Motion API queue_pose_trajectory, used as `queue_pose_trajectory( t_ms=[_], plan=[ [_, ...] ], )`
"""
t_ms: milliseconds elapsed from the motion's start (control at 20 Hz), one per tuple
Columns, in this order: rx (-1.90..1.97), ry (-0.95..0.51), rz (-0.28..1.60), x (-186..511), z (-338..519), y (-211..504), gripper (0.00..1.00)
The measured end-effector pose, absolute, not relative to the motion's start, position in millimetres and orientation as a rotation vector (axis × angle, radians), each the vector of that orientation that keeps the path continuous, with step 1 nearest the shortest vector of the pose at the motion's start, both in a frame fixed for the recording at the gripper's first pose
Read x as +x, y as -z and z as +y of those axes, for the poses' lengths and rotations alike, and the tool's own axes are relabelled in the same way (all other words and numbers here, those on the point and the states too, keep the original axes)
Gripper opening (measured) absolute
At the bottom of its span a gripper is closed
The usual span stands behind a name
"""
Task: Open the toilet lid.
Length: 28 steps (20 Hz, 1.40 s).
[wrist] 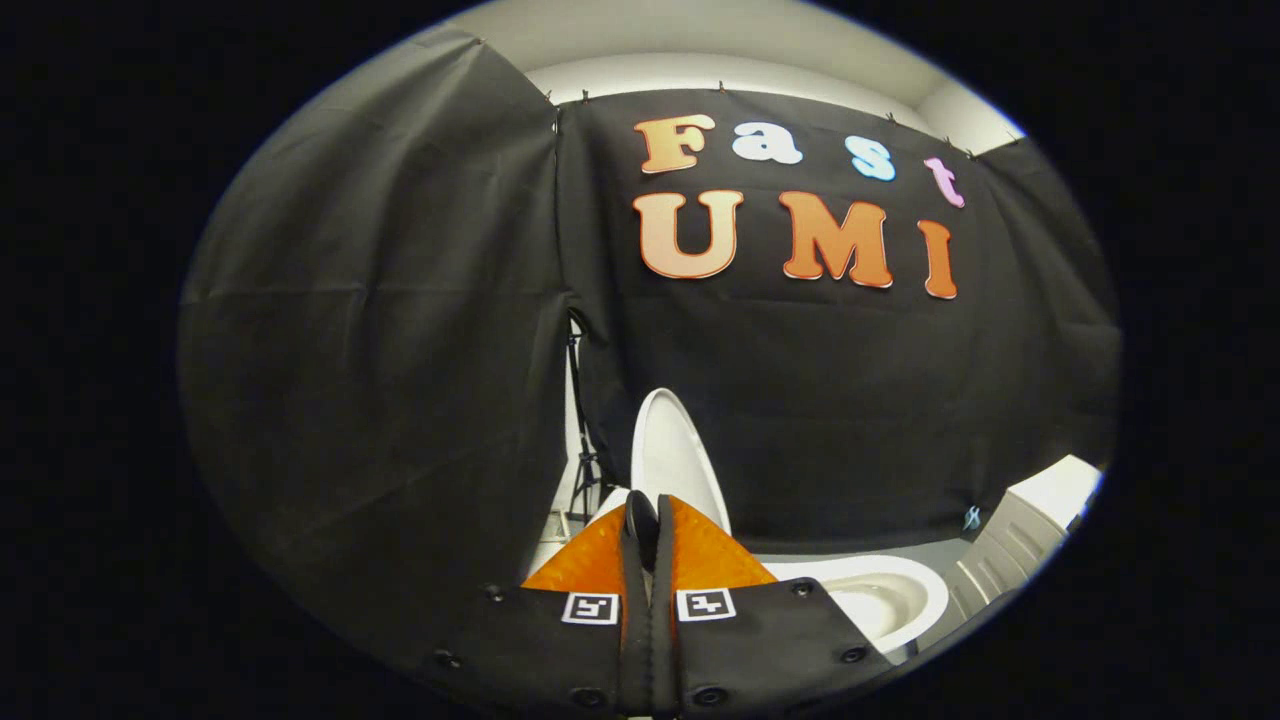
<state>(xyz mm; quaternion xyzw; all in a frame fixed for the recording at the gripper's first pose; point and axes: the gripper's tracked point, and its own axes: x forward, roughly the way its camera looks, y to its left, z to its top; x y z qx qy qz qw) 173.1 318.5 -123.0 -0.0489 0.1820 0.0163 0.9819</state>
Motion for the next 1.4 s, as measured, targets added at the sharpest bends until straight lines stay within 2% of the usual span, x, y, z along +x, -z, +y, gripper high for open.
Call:
queue_pose_trajectory(
  t_ms=[300,650,850,1100,1400],
  plan=[
    [-0.092,-0.073,0.376,177,311,117,0.10],
    [-0.067,-0.196,0.276,174,304,72,0.66],
    [-0.100,-0.134,0.202,165,231,30,0.98],
    [-0.104,-0.016,0.166,149,100,17,0.98],
    [-0.191,0.078,0.223,120,-2,40,0.98]
  ],
)
